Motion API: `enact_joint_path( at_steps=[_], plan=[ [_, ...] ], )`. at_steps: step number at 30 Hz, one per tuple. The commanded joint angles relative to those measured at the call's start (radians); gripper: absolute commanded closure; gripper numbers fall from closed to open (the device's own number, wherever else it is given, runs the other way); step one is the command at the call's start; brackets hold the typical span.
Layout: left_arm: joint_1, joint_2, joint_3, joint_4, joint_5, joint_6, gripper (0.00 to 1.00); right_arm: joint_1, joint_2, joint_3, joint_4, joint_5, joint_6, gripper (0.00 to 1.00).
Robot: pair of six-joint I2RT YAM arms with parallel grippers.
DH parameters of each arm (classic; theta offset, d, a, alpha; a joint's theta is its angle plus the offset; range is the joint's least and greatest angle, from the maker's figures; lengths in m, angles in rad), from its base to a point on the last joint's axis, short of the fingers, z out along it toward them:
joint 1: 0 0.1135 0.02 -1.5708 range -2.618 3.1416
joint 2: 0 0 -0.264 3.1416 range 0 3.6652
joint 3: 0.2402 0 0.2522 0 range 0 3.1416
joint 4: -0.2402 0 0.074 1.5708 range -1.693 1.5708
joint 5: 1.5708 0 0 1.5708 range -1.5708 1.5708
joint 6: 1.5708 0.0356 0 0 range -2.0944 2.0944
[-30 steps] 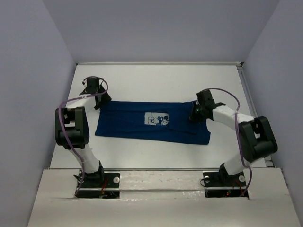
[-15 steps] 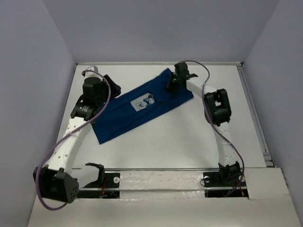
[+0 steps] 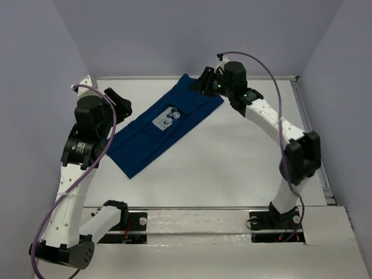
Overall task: Fold and stack the t-shirts
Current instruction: Fold the tshirt
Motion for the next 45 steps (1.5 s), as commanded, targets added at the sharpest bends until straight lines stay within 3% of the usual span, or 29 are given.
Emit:
enact_joint_path(
  at_steps=[1,2,3,4,6,7,8,9,12,18,22,25,26,28,31,32,34,45],
  plan=[
    [-0.009,-0.009,0.069,-0.019,0.026,0.063,0.53,0.113,-0.273,-0.398,0.142,0.055,-0.004,0.85],
    [-0.009,-0.009,0.072,-0.016,0.035,0.067,0.6,0.132,-0.303,-0.547,0.157,0.074,0.053,1.0],
    [-0.009,-0.007,0.078,-0.01,0.041,0.07,0.7,0.162,-0.331,-0.615,0.2,0.09,0.093,1.0],
    [-0.009,-0.001,0.083,-0.009,0.046,0.071,0.85,0.178,-0.372,-0.675,0.258,0.1,0.128,1.0],
    [-0.018,0.016,0.091,-0.001,0.085,0.061,0.92,0.204,-0.388,-0.753,0.281,0.129,0.206,0.98],
    [-0.019,0.022,0.089,0.008,0.095,0.055,0.93,0.225,-0.379,-0.796,0.295,0.147,0.226,0.89],
    [-0.019,0.027,0.085,0.014,0.114,0.045,0.94,0.235,-0.367,-0.81,0.314,0.143,0.257,0.65],
    [-0.019,0.028,0.077,0.019,0.115,0.038,0.94,0.244,-0.35,-0.819,0.326,0.14,0.266,0.53],
    [-0.019,0.027,0.063,0.022,0.144,0.038,0.94,0.264,-0.264,-0.807,0.34,0.176,0.298,0.3],
    [-0.019,0.053,0.013,0.004,0.131,0.063,0.93,0.264,-0.097,-0.737,0.361,0.203,0.364,0.31],
    [-0.019,0.054,-0.029,0.021,0.136,0.072,0.92,0.244,-0.103,-0.763,0.375,0.278,0.392,0.33],
    [-0.019,0.05,-0.064,0.04,0.196,0.057,0.91,0.163,-0.141,-0.745,0.366,0.25,0.323,0.48],
    [-0.019,0.045,-0.111,0.069,0.232,0.04,0.88,0.102,-0.169,-0.722,0.31,0.252,0.29,0.68],
    [-0.019,0.047,-0.211,0.135,0.262,0.018,0.84,0.007,-0.181,-0.607,0.183,0.282,0.198,0.75],
    [-0.031,0.083,-0.3,0.206,0.291,-0.015,0.82,-0.086,-0.112,-0.457,0.061,0.246,0.151,0.62],
    [-0.031,0.103,-0.311,0.217,0.288,-0.023,0.82,-0.121,-0.08,-0.442,0.061,0.25,0.132,0.51],
    [-0.045,0.117,-0.334,0.244,0.283,-0.032,0.81,-0.149,-0.04,-0.415,0.052,0.264,0.118,0.45],
    [-0.086,0.145,-0.353,0.229,0.245,-0.04,0.79,-0.232,0.259,-0.179,0.104,0.161,0.231,0.43]
  ],
)
